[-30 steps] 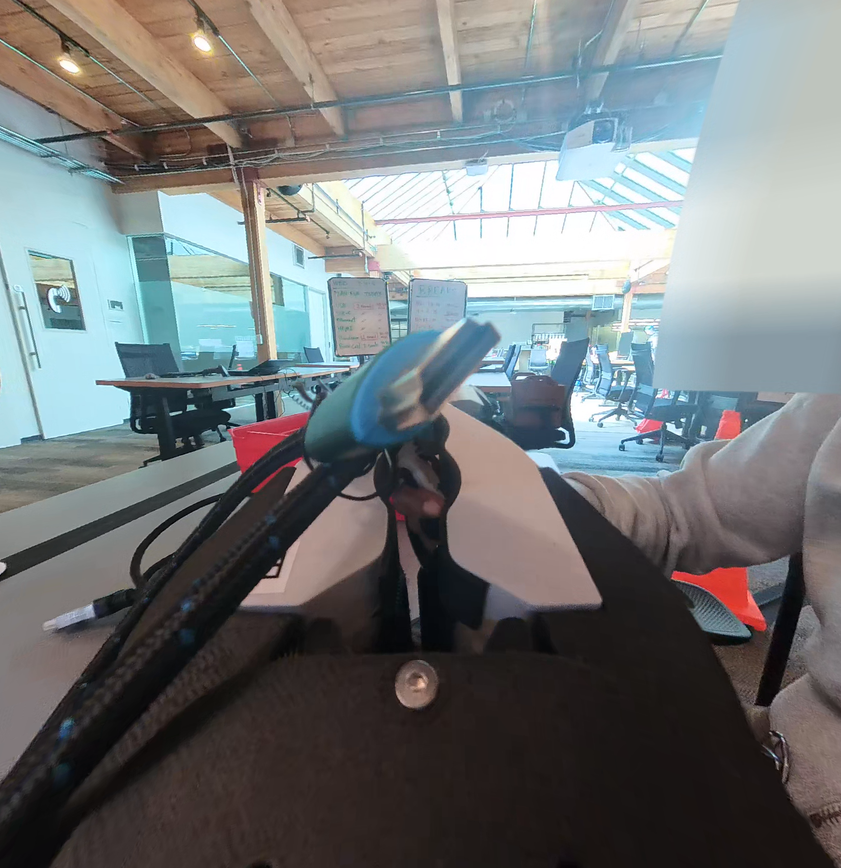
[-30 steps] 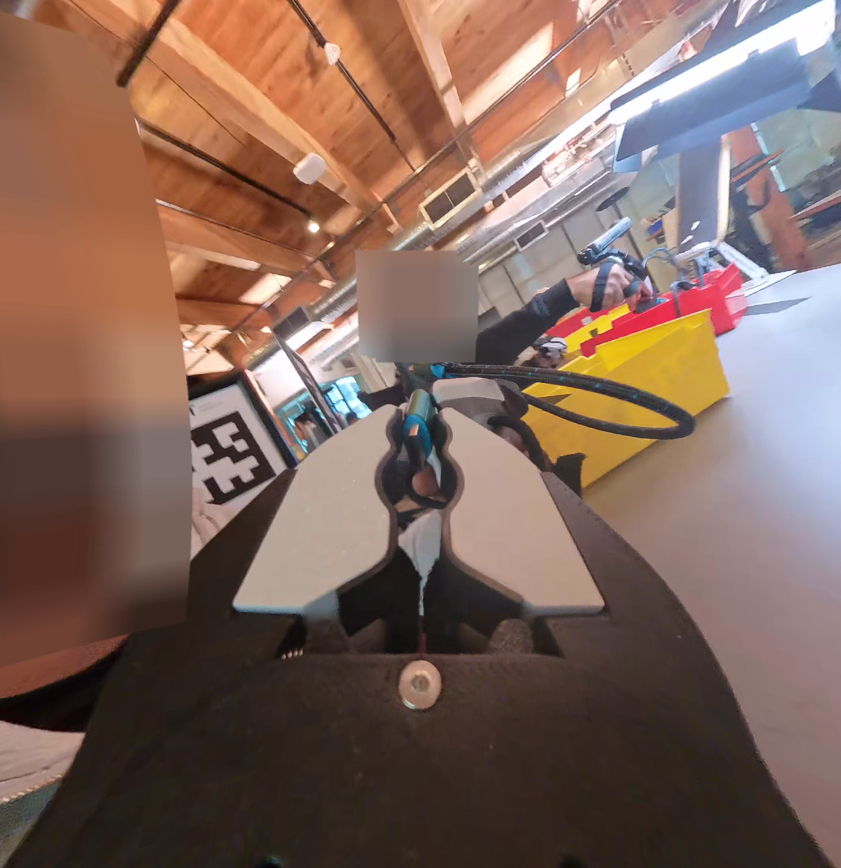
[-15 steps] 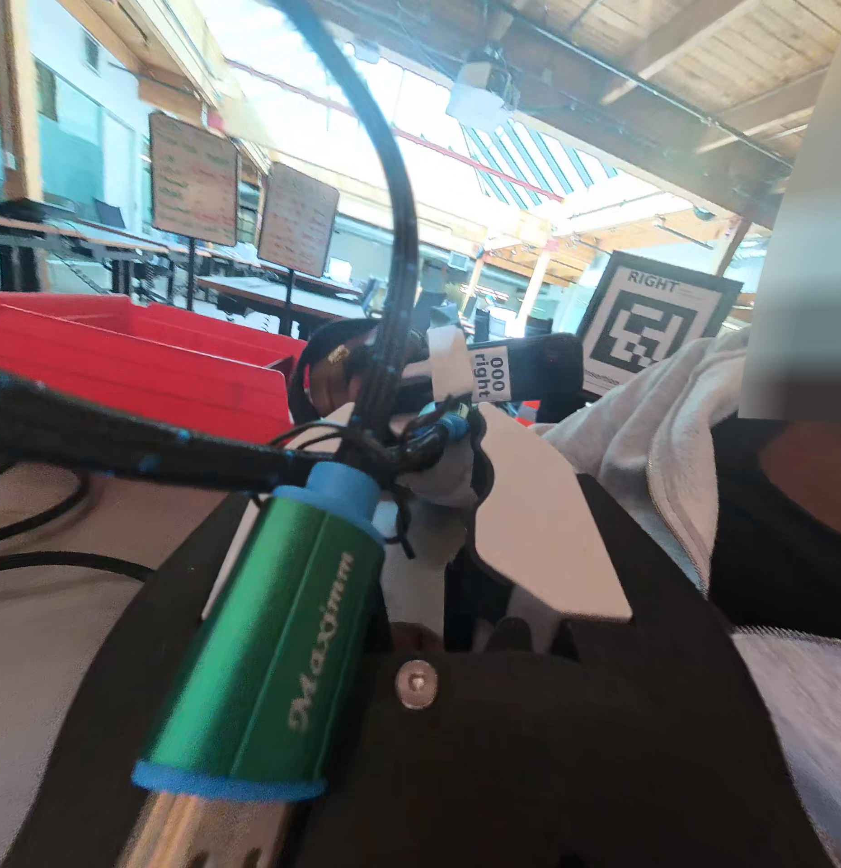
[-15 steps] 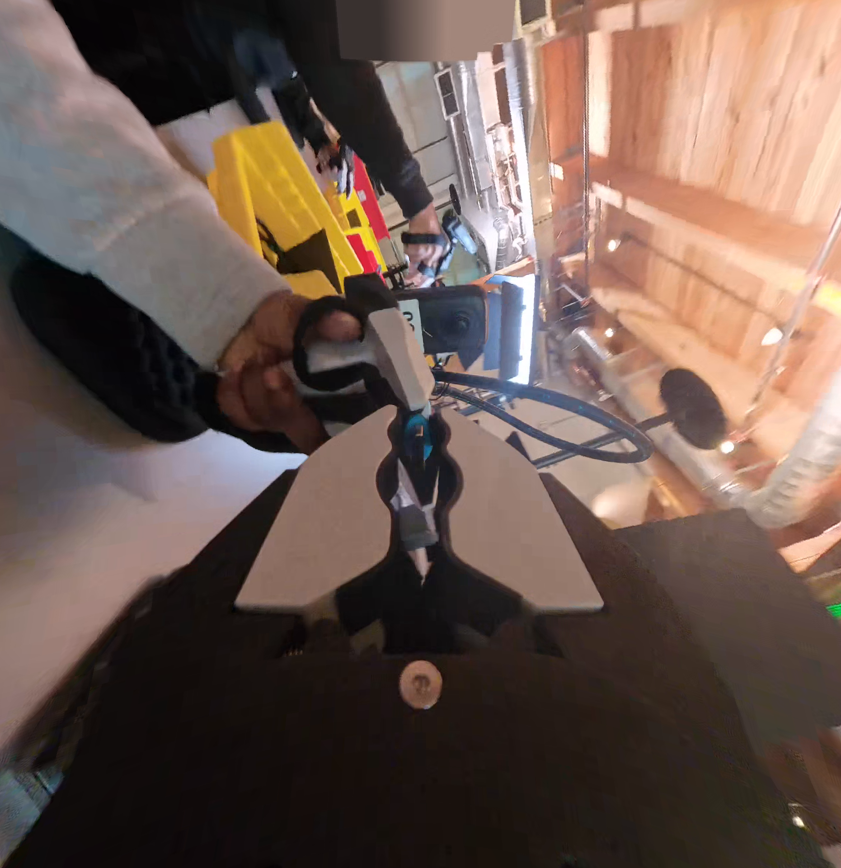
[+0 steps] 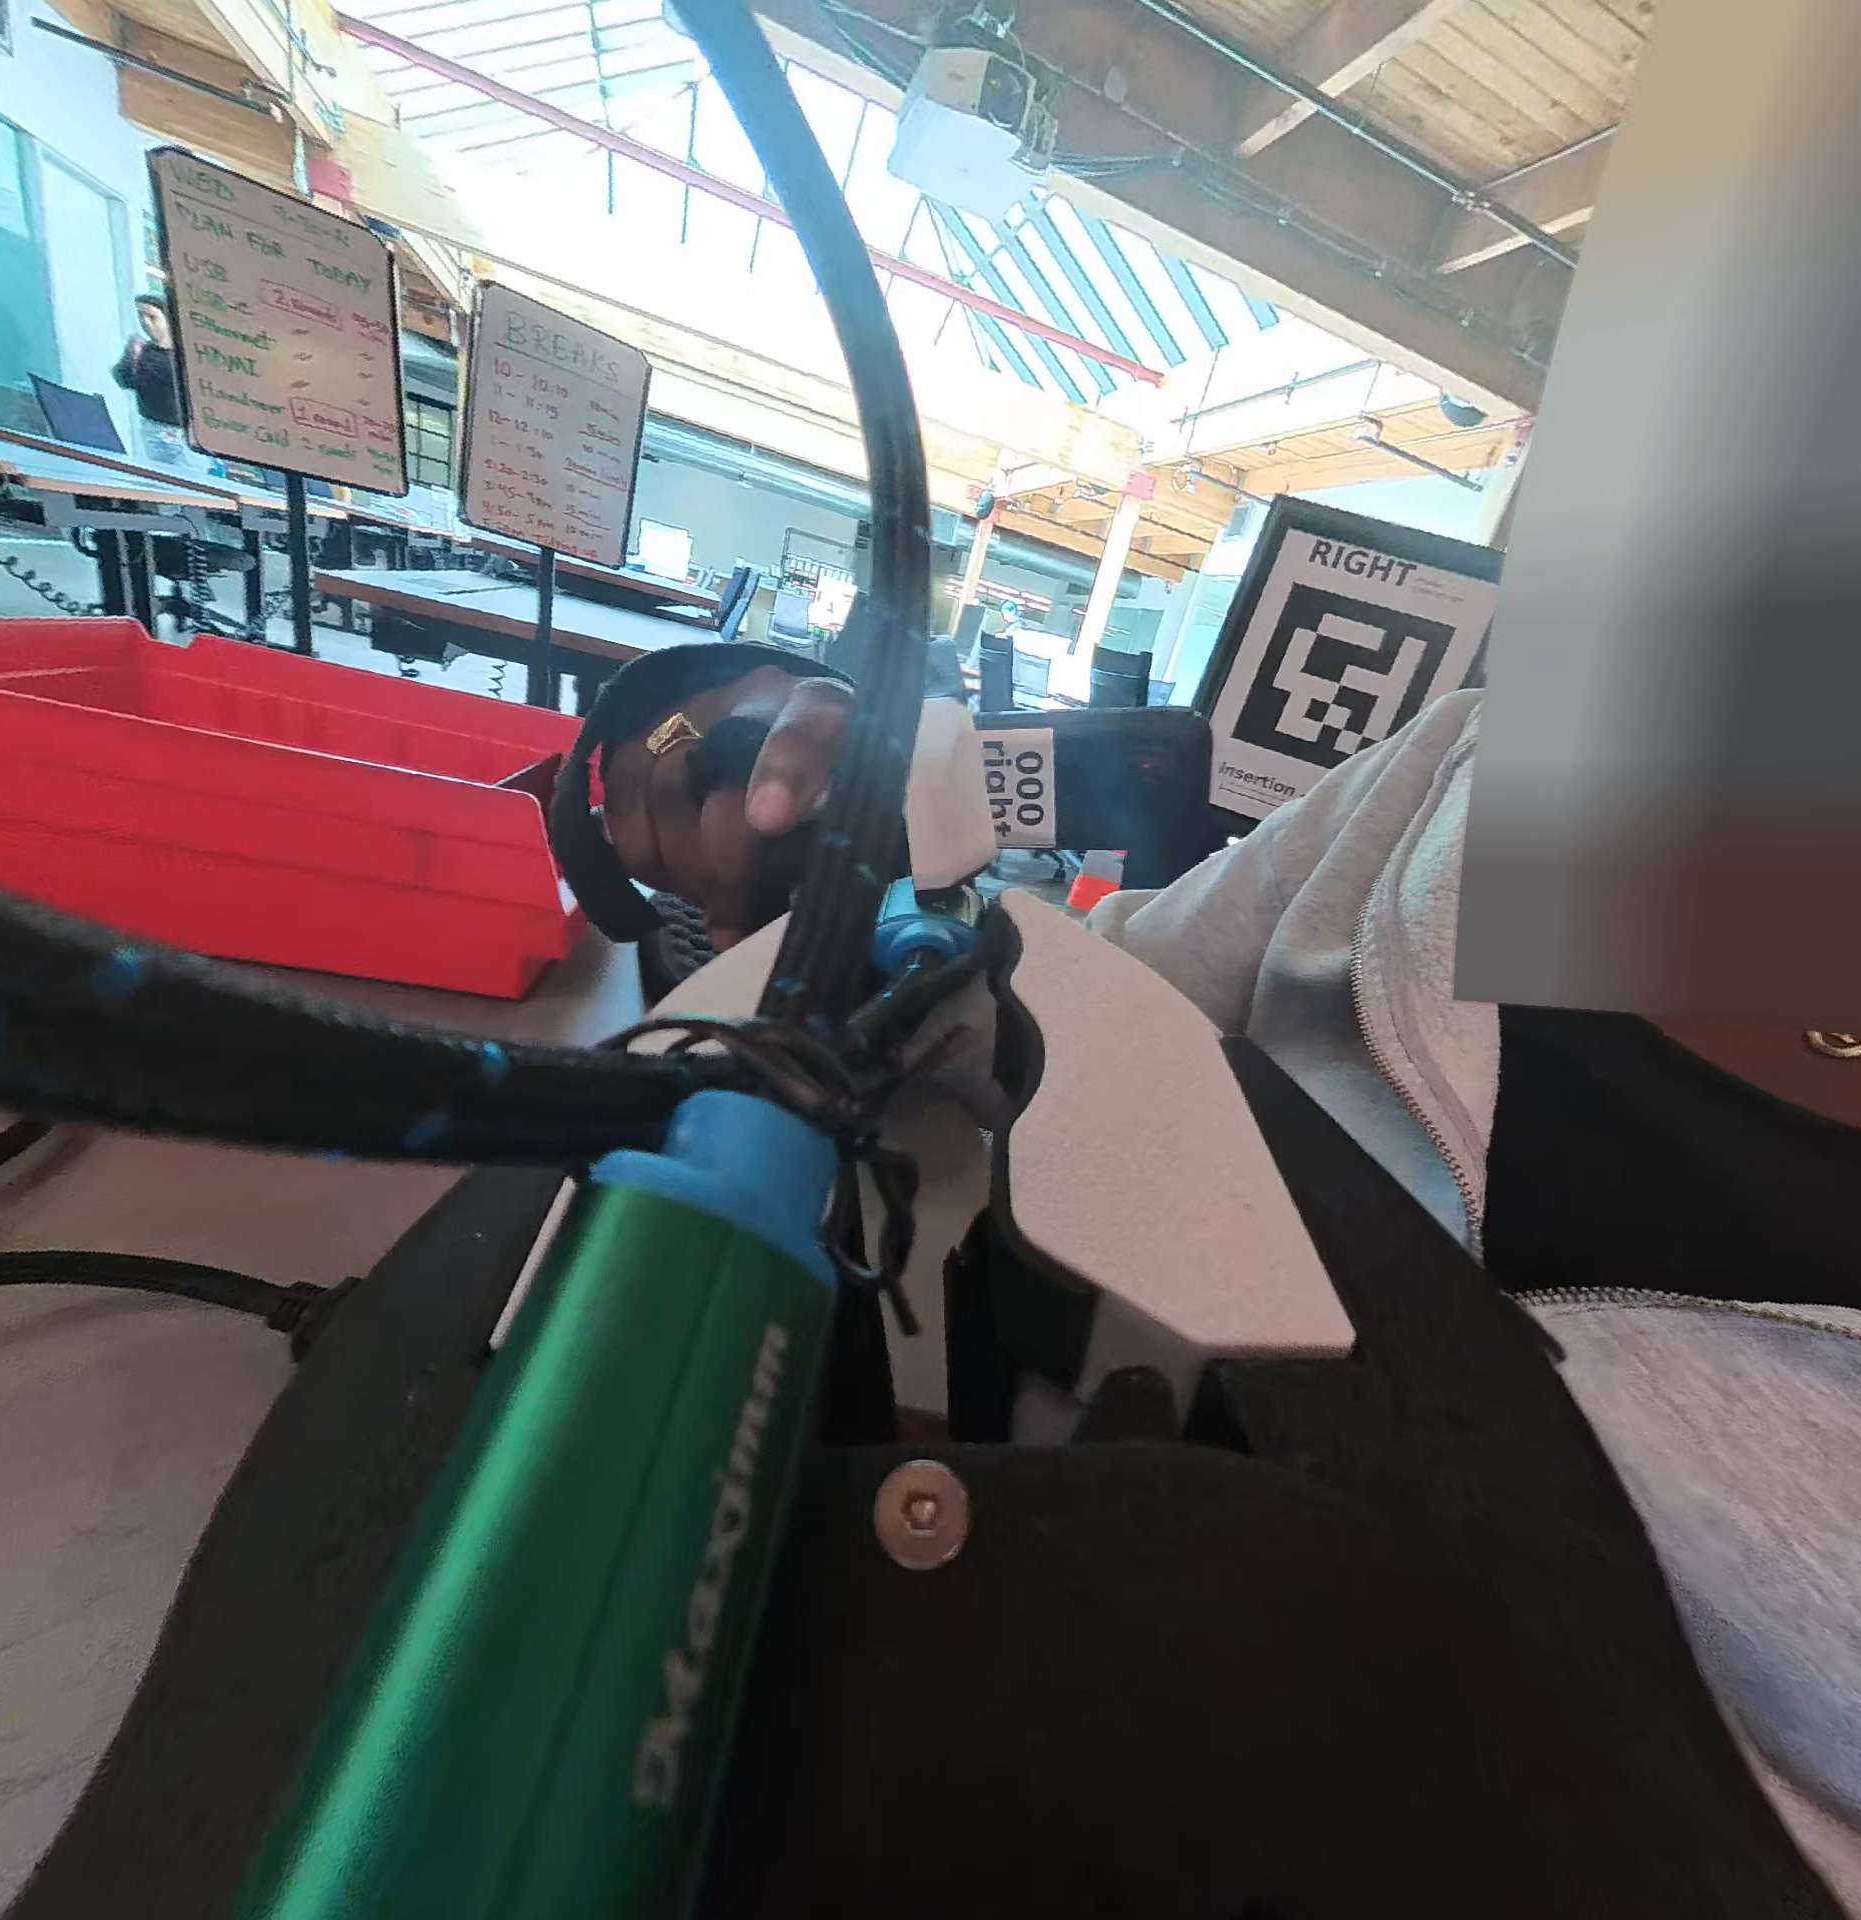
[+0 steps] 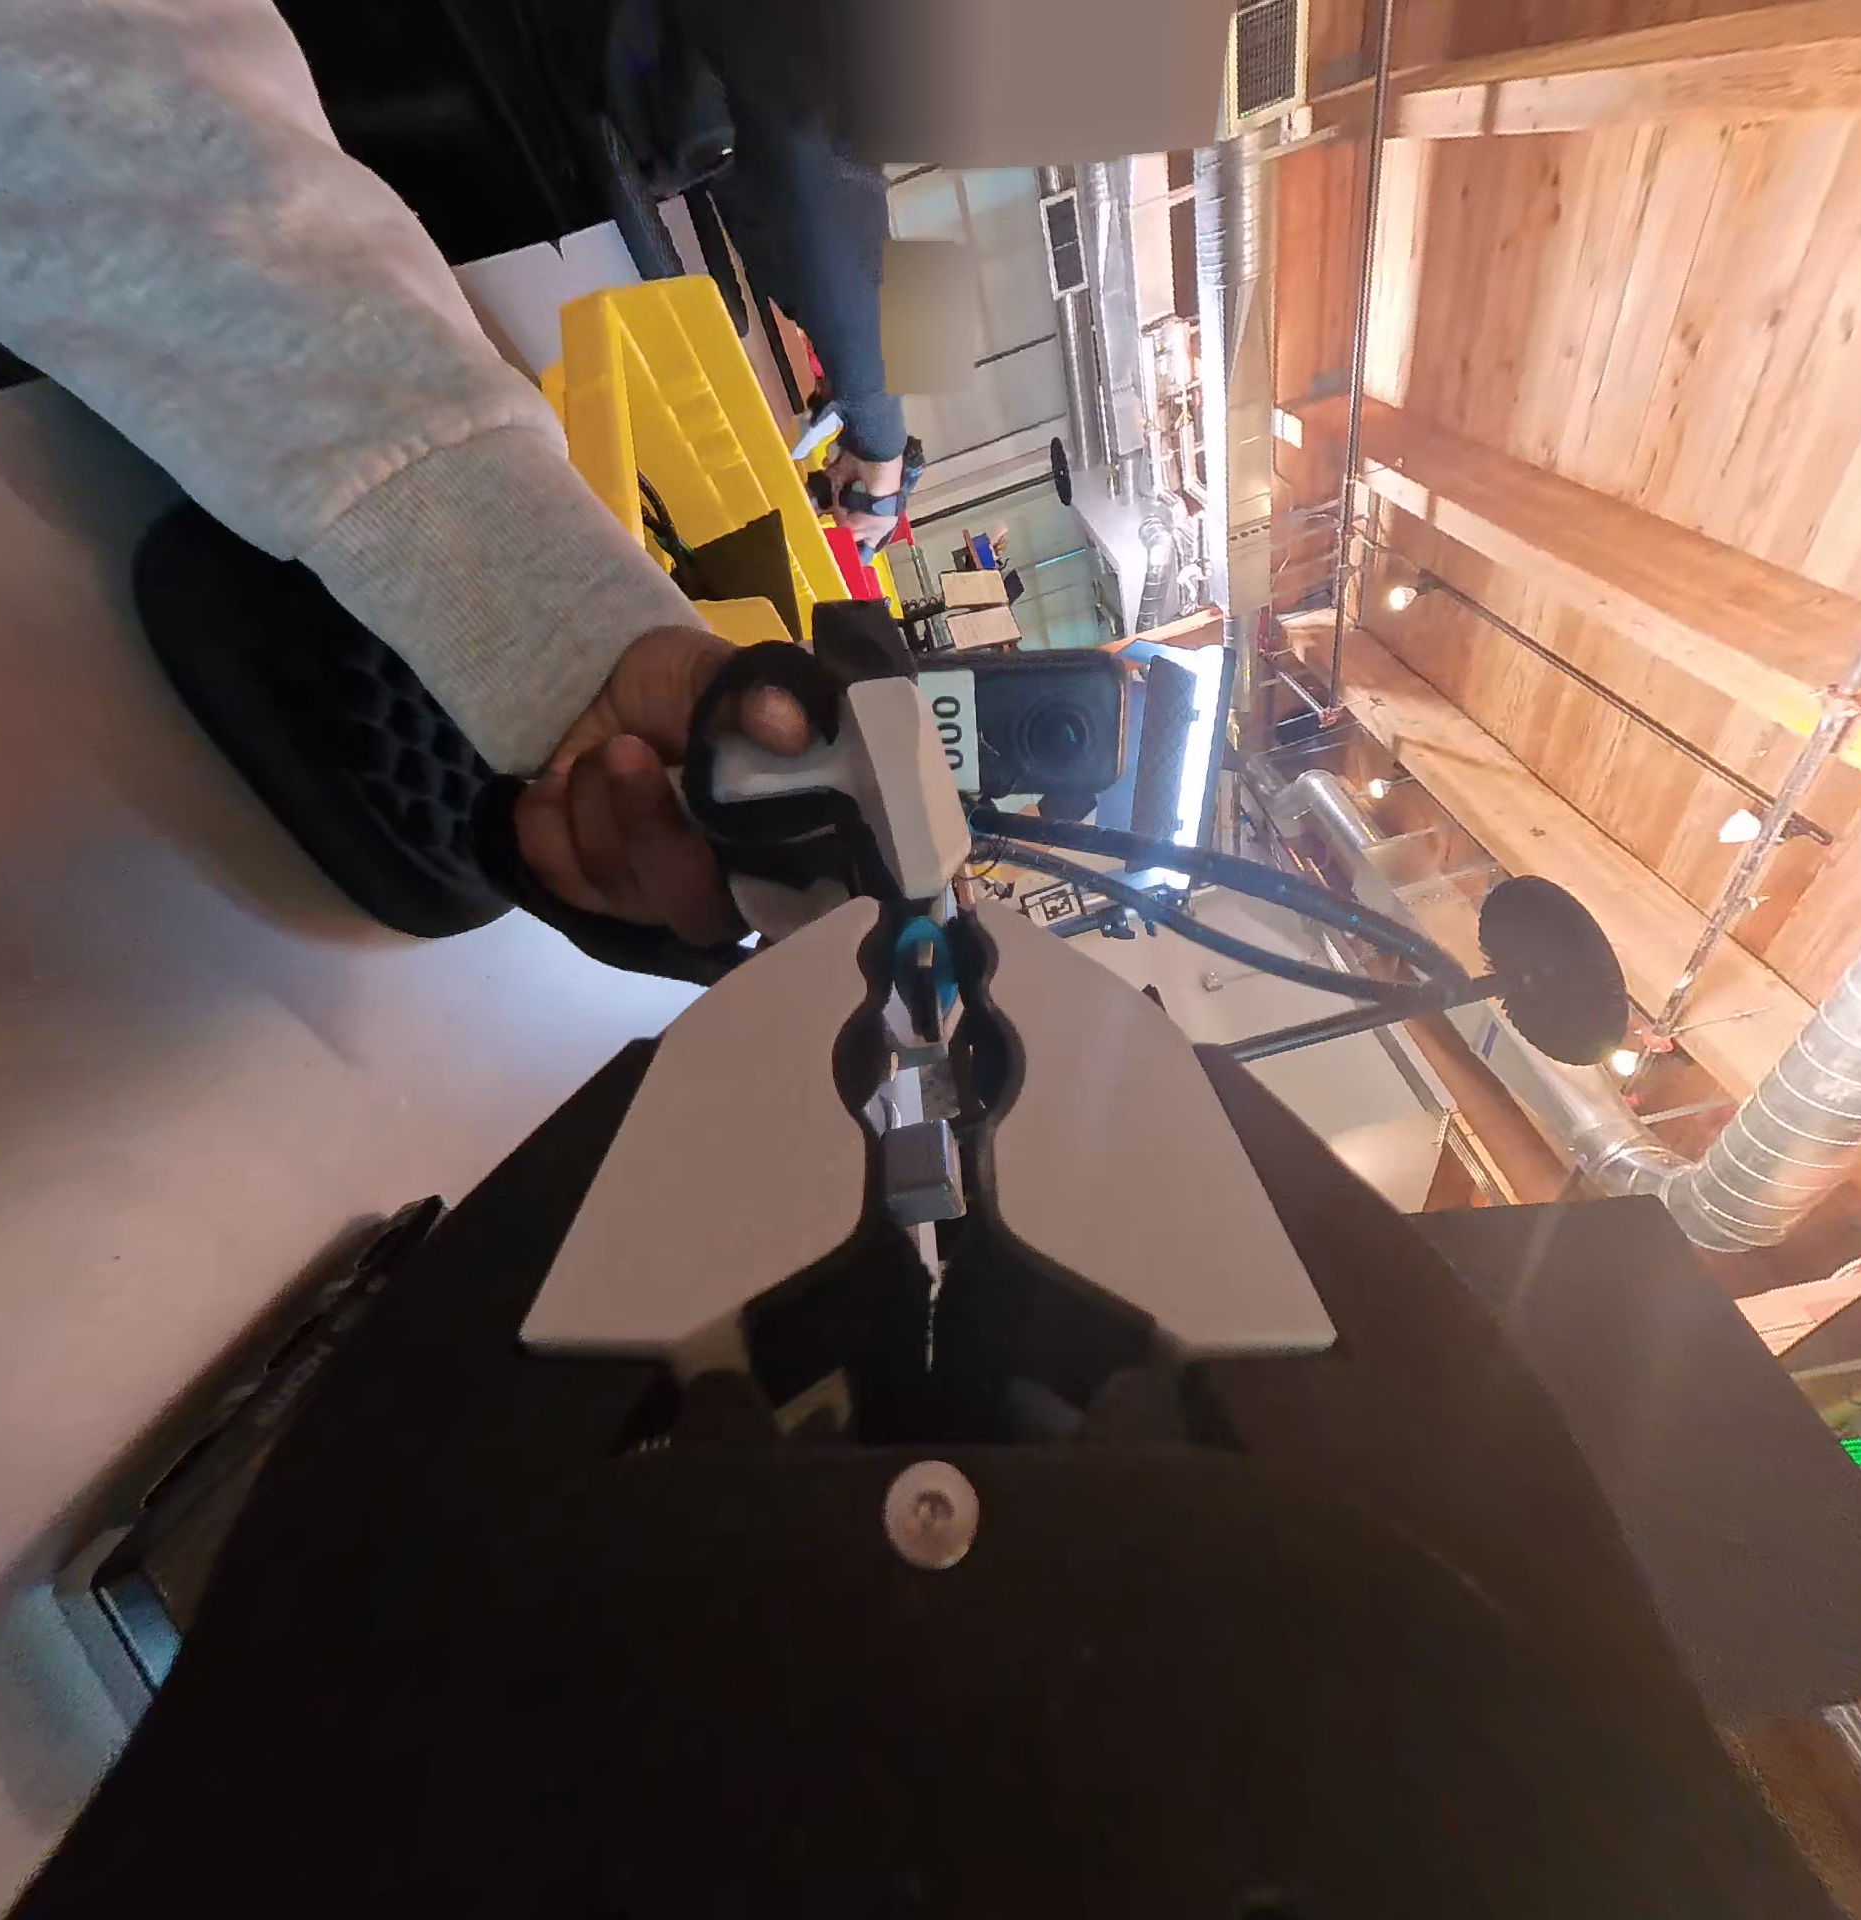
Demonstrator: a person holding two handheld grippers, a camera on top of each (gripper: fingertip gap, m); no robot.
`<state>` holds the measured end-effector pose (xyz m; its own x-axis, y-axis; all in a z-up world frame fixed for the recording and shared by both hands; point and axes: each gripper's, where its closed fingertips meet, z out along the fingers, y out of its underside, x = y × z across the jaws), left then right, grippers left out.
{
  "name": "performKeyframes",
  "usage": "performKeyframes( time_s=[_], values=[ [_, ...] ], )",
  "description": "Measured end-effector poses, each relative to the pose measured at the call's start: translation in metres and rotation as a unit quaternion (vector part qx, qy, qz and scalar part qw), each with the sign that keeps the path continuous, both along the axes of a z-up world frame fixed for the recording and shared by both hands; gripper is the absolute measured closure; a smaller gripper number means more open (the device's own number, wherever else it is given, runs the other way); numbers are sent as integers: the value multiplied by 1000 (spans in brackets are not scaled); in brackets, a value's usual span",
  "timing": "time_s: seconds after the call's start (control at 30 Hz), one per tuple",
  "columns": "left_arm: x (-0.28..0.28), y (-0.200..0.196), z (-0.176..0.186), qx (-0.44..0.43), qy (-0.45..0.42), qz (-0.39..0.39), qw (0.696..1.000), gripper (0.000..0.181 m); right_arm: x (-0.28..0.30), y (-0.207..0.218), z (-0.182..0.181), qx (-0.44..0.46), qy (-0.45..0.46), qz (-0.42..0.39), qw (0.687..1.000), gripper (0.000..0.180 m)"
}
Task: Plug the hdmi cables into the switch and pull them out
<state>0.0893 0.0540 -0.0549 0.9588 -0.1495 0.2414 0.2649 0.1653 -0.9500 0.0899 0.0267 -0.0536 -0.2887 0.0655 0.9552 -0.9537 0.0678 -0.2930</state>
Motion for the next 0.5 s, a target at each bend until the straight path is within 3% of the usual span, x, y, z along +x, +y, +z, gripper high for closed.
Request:
performKeyframes(
  time_s=[0.2,0.37,0.5],
  values=[
    [-7,-3,4,6,40,49,998,158,-9,5,6,-19,-58,-9,998,160],
    [-11,-4,4,7,30,53,998,160,-9,4,4,-11,-37,-17,999,168],
    [-19,-4,3,-1,59,102,993,160,-17,5,4,-8,-64,-32,997,167]
  ],
)
